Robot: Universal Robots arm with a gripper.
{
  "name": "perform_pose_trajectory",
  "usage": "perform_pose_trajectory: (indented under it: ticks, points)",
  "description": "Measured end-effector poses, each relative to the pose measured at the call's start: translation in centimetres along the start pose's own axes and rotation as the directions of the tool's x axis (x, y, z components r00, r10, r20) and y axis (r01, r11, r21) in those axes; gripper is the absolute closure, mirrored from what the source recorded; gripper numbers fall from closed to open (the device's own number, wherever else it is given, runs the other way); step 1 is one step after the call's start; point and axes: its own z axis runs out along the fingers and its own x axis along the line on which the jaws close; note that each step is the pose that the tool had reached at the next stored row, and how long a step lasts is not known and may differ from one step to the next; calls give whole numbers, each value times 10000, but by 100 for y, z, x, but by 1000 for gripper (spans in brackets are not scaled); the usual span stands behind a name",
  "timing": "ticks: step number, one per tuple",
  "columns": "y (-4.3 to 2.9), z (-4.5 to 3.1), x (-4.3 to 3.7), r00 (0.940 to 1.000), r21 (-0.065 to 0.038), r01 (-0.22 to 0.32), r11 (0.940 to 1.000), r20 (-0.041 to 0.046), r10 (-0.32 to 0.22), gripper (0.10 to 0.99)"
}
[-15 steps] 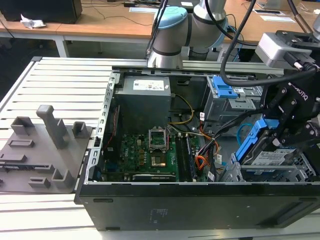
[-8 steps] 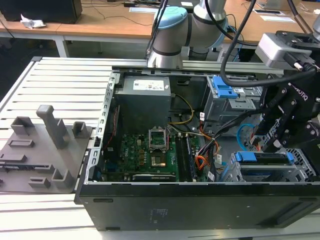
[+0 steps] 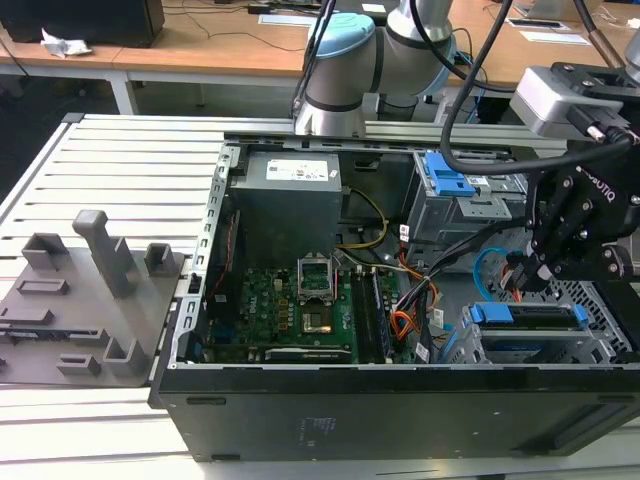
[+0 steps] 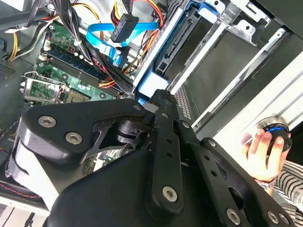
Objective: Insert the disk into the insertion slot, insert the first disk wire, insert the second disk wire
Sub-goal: 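Insert the disk into the insertion slot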
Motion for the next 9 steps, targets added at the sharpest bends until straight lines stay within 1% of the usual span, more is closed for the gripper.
perform_pose_trajectory:
  ticks: [6,7,9]
  points:
    - [-1,2,0,10000,0,-1,10000,1,1,980]
    - [-6,3,0,10000,0,0,10000,2,0,980]
    - [-43,0,-1,10000,-2,-1,10000,1,1,980]
